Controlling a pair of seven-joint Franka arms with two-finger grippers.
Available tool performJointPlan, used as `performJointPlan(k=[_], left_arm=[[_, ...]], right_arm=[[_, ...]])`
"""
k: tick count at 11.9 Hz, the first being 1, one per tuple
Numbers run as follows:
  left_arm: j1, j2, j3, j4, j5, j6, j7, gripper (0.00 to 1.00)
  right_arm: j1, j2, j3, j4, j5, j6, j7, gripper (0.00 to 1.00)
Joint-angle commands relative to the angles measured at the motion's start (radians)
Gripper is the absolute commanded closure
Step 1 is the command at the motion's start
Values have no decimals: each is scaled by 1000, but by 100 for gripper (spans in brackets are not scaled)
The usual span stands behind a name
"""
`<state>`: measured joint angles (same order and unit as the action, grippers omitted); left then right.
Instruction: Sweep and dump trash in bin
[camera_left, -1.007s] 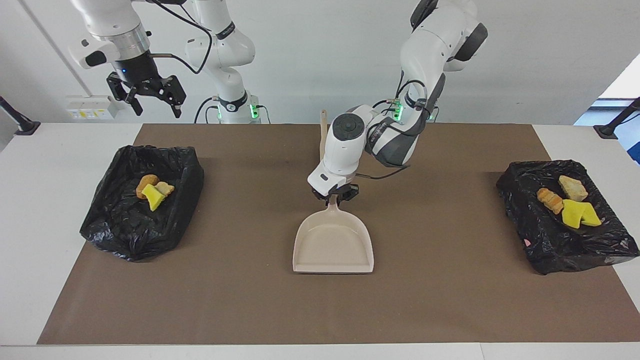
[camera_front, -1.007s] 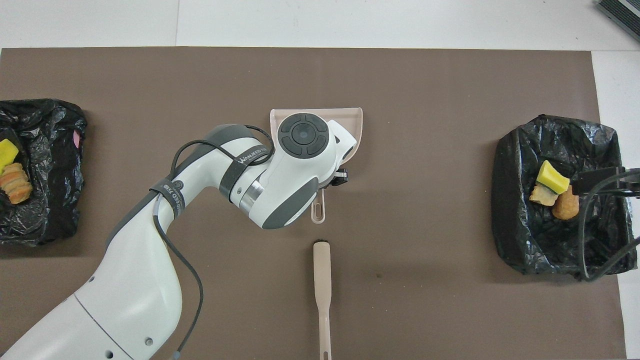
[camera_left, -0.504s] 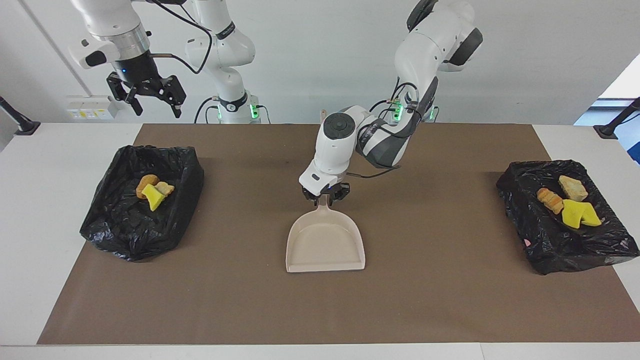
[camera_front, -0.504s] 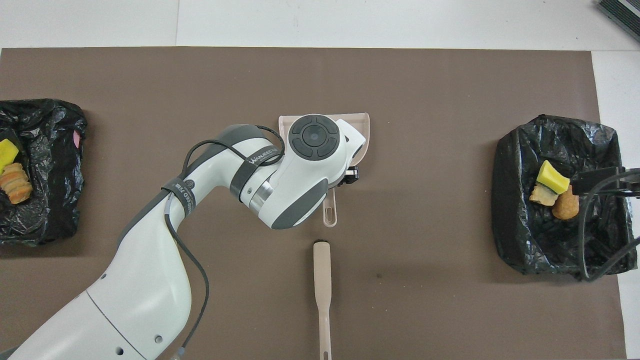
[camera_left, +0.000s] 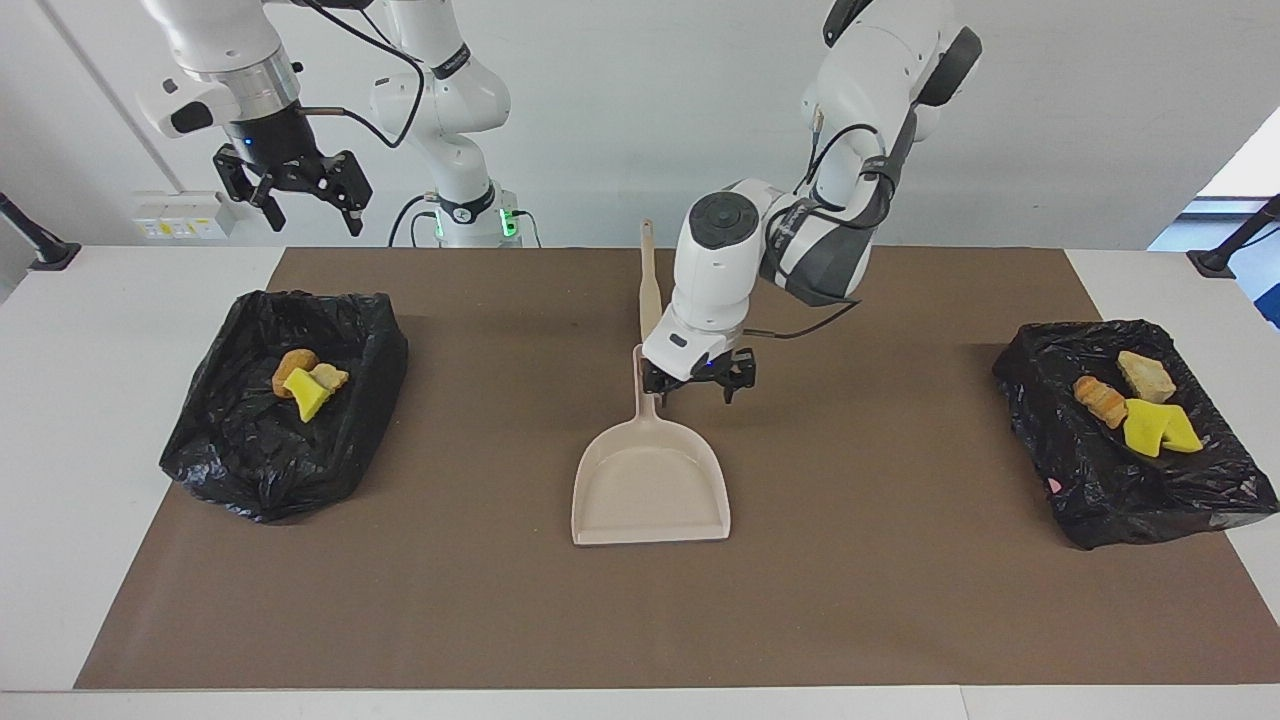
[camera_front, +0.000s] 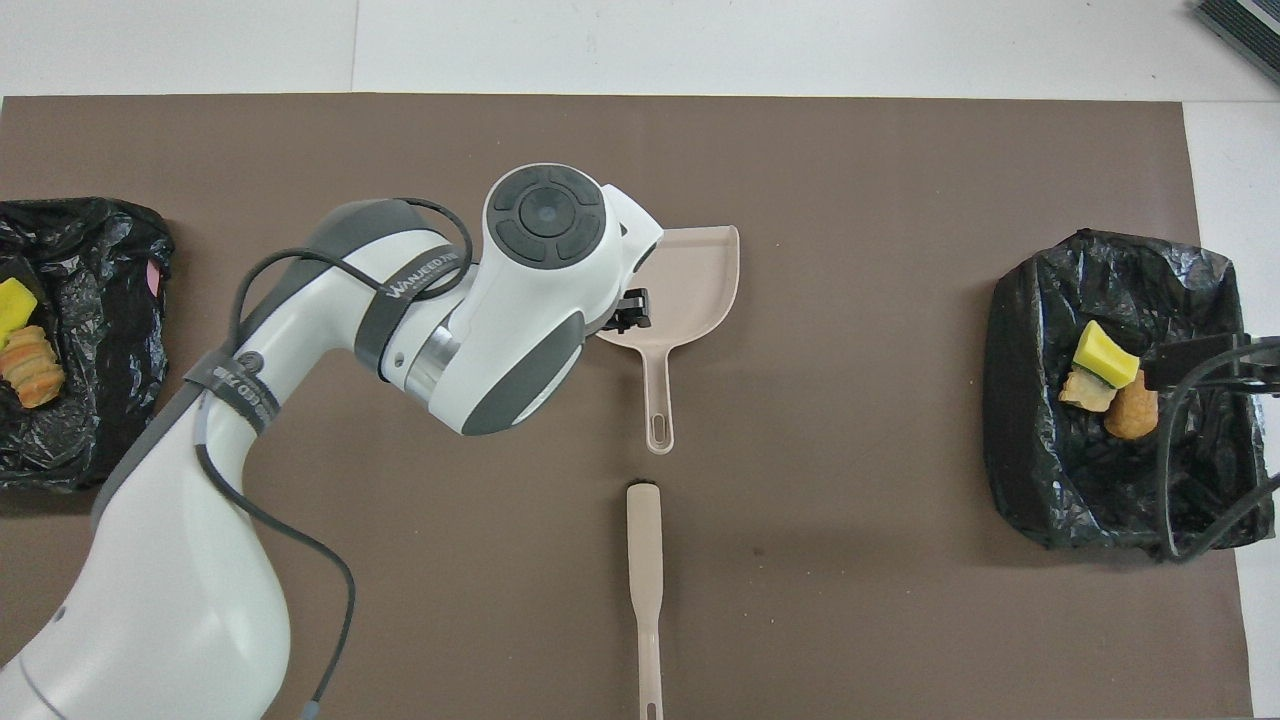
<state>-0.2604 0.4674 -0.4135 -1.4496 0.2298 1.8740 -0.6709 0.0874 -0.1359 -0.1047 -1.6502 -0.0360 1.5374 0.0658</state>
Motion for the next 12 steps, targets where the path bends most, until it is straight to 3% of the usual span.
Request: performJointPlan(k=[1,5,9,12], left_arm=[[23,-123,96,-76,-71,-44,175,0],[26,-347,327,-218,-245,-68,543,0],[68,-467,418,-235,-248,-217,726,0],[128,-530,455,-227,-247,-259,865,0]], right_arm=[[0,-4,-4,1,16,-6,-12,0],[0,-2,-4,1,16,-6,-12,0],[0,-2,-4,1,16,-6,-12,0],[0,-2,-4,1,16,-6,-12,0]])
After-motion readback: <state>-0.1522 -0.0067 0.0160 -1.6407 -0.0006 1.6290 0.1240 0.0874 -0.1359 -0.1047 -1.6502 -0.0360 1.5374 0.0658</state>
